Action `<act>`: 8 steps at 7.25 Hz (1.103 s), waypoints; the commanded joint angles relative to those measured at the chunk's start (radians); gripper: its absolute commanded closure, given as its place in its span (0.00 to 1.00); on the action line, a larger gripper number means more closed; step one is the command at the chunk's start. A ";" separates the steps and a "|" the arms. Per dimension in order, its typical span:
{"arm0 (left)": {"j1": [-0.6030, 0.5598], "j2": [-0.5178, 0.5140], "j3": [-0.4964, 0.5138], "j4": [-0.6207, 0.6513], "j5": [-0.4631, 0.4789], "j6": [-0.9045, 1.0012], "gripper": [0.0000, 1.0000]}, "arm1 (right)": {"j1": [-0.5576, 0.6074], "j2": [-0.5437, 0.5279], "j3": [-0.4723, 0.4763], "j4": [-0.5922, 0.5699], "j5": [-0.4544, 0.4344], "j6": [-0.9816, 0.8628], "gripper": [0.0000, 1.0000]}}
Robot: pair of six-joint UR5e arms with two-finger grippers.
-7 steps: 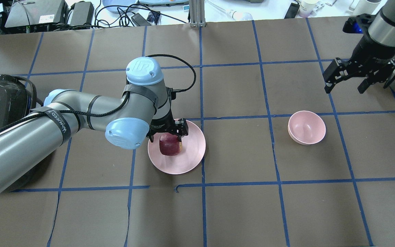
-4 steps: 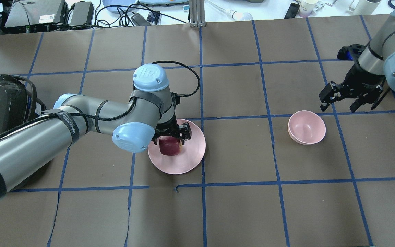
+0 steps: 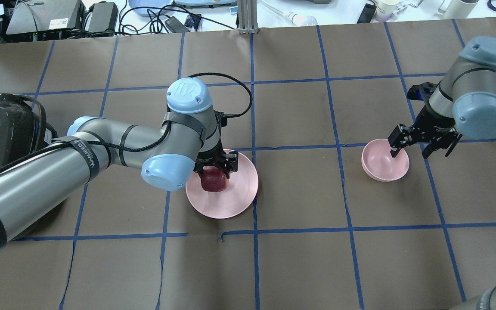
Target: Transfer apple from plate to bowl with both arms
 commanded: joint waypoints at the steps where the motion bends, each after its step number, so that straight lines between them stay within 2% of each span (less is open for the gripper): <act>1: 0.006 0.021 0.113 -0.066 0.006 -0.001 1.00 | 0.000 0.023 0.022 -0.004 0.005 0.002 0.57; 2: 0.009 0.025 0.185 -0.160 0.007 -0.001 1.00 | 0.000 0.022 0.021 -0.004 0.002 -0.006 1.00; 4: 0.042 0.031 0.276 -0.259 0.006 -0.001 1.00 | 0.009 0.002 -0.008 0.022 0.002 0.009 1.00; 5: 0.046 0.031 0.290 -0.282 0.006 -0.002 1.00 | 0.023 -0.019 -0.028 0.061 0.020 0.058 1.00; 7: 0.046 0.034 0.290 -0.282 0.007 -0.002 1.00 | 0.116 -0.056 -0.079 0.106 0.113 0.072 1.00; 8: 0.046 0.034 0.290 -0.282 0.007 -0.002 1.00 | 0.183 -0.046 -0.071 0.099 0.142 0.107 1.00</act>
